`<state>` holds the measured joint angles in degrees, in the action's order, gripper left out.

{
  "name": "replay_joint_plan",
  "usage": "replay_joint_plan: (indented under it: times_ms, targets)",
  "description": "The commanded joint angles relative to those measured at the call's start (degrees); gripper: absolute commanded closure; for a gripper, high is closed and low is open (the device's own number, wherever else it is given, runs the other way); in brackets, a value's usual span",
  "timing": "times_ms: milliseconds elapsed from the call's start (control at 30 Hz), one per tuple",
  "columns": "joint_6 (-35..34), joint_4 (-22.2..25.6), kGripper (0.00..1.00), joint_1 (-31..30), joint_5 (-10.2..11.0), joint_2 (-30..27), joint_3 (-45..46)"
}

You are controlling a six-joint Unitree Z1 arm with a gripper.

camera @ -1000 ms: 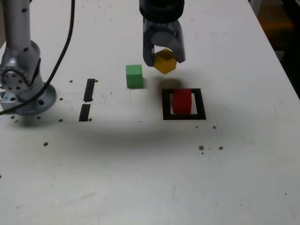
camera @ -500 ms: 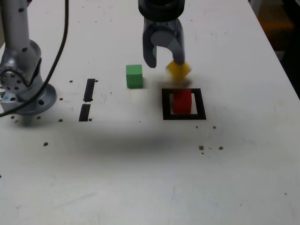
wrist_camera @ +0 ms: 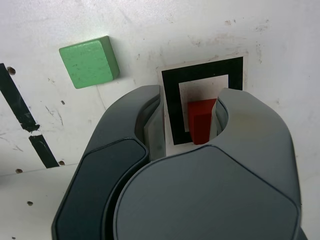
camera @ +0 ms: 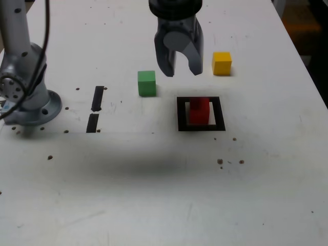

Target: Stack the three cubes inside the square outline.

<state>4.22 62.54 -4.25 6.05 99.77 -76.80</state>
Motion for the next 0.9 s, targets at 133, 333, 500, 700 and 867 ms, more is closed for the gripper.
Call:
replay_joint_plan:
  times_ms: [133,333,500,700,867]
  targets:
    - [1.82,-0.38,0.46,0.96,0.87,0.94,-1.82]
    - [4.97,1.95,0.34,2.39,0.44,4.59,-6.91]
    - [8.03,8.04,0.3,4.18,0.27,8.18,-14.12]
    - [11.62,14.7,0.27,8.79,-0.76,12.24,-21.11]
    - [13.91,16.38,0.23,12.31,-3.48,15.99,-24.4]
